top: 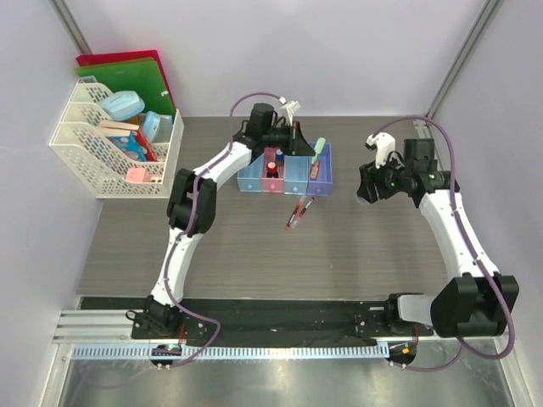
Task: Sort the stationery into containers
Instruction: Place the stationery in the storage box.
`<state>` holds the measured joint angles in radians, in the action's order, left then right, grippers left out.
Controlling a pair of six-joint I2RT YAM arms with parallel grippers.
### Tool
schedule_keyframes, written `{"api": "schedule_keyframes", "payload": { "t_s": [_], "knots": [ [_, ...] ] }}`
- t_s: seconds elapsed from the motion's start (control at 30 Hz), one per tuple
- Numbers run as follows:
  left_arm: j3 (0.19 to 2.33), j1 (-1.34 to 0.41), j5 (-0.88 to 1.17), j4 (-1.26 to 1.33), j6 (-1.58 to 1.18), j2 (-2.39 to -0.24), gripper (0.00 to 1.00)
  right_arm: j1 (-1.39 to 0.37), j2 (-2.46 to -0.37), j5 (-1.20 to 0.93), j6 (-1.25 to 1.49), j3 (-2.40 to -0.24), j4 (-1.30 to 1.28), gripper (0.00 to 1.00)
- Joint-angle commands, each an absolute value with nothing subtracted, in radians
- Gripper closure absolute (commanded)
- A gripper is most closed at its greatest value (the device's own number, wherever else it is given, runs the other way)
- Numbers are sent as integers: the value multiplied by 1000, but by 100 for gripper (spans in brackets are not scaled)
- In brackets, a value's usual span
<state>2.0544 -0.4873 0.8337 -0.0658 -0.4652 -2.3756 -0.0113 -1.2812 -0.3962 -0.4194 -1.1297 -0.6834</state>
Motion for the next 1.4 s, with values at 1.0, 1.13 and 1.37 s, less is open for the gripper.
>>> {"api": "schedule_keyframes", "payload": {
  "t_s": [1.0,1.13,1.37],
  "knots": [
    [1914,-508,778,-248,83,-2167,54,-14,-1183,-814,-310,-1238,-641,82],
    [1587,-598,556,-249,395,-1965,45,-14,-1235,-911,-252,-1279,-615,82],
    [1175,-707,408,-78,466,-1671,41,20,-1342,-1115,-157,-1387,-615,82]
  ]
}}
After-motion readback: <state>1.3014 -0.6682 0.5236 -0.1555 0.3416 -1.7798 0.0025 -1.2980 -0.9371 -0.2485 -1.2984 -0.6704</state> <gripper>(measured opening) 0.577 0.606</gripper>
